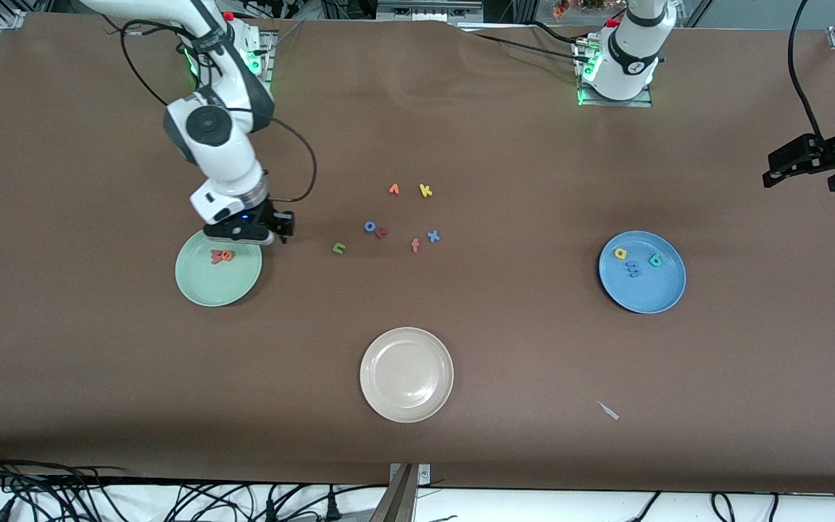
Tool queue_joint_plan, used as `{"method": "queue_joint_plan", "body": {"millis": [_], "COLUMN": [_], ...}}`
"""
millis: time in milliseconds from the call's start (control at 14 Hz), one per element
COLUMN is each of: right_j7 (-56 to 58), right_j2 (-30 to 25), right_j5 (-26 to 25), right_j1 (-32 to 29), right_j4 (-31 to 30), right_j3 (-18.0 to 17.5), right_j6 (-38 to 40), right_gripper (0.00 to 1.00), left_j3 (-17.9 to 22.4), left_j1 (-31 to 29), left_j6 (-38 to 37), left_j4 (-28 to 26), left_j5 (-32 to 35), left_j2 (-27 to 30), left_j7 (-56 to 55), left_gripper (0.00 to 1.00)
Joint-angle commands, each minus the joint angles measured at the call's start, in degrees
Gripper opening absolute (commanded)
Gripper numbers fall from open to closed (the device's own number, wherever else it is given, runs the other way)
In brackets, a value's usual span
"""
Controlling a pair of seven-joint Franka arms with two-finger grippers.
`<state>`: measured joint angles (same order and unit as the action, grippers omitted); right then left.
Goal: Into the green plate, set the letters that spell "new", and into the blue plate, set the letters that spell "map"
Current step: 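Reach and grasp the green U with the right gripper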
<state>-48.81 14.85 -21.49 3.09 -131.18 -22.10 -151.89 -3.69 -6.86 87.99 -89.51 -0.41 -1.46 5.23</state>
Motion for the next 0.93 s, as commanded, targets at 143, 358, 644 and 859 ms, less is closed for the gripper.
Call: {"method": "queue_joint_plan", "body": {"millis": [143,358,644,859], "right_j7": [-13.5,-15.4,-16.1,-20.9], "right_j2": [8.0,9.6,11.7,14.7], "right_j5": [0.5,0.0,-1.1,-6.8], "right_j1": [7.9,8.8,9.4,9.4], "right_j4": [9.5,10.3,10.3,10.3], "right_j3": [-0.3,-0.3,-0.1,-0.1], "right_j6": [3.4,3.3,1.8,-0.8], "right_gripper": [0.68,0.68,0.68,0.68], "left_j3": [0.1,0.0,0.0,0.0], "left_j1": [-0.1,0.0,0.0,0.0], "left_j6": [-0.2,-0.3,-0.3,-0.3], "left_j4": [0.0,0.0,0.0,0.0], "left_j5": [-0.8,-0.8,-0.8,-0.8], "left_j2": [0.1,0.1,0.1,0.2], "left_j7": [0.6,0.5,0.5,0.5], "left_gripper": [1.00,1.00,1.00,1.00]}}
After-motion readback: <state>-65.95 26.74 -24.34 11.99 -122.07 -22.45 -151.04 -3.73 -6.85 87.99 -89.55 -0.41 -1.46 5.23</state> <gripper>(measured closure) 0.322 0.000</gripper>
